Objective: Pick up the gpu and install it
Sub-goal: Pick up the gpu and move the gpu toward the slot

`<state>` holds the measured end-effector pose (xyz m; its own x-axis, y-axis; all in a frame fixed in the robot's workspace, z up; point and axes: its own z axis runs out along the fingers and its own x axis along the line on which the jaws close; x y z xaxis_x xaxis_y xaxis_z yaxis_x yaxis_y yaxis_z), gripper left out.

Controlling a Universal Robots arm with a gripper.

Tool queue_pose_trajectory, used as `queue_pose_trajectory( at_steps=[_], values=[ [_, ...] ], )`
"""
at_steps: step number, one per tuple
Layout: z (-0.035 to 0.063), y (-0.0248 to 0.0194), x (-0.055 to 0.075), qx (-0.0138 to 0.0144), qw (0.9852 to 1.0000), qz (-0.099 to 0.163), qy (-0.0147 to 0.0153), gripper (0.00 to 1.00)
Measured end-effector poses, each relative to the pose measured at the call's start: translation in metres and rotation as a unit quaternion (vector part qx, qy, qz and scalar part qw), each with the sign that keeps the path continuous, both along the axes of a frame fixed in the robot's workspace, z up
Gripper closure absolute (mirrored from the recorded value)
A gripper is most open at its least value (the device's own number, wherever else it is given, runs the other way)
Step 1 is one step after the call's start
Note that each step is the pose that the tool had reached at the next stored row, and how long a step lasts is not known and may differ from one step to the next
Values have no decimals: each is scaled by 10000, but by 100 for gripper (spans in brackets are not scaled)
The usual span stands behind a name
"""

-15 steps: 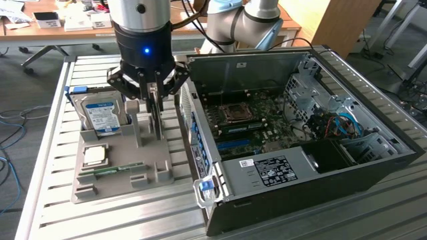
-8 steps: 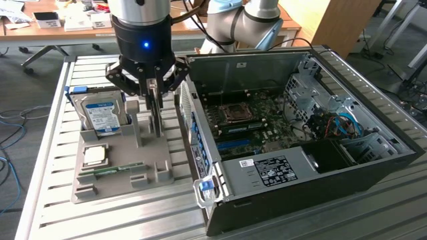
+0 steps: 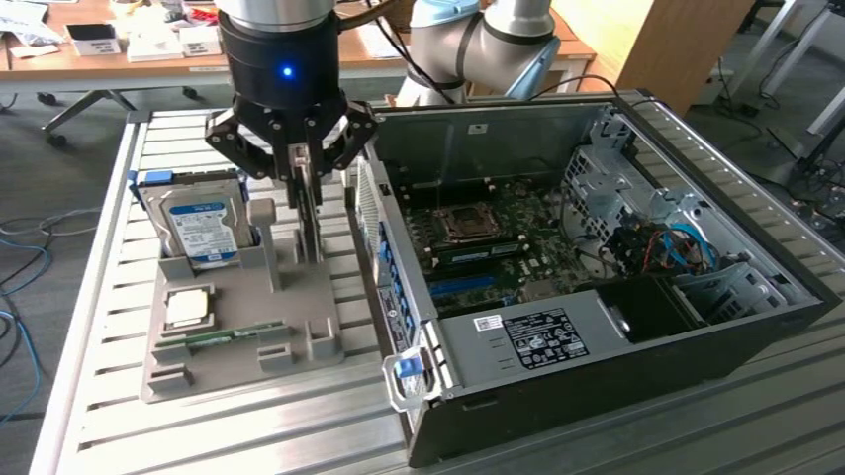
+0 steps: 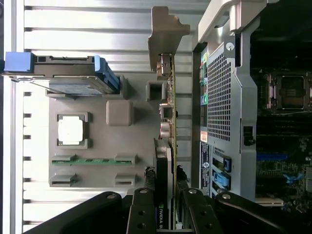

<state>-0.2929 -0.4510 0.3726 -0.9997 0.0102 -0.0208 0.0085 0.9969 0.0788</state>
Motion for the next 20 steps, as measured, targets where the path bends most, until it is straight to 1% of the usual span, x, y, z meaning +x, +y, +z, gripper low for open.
queue_pose_trajectory(
  at_steps=[20],
  values=[
    [237,0,2,0,10000,0,0,73]
  ],
)
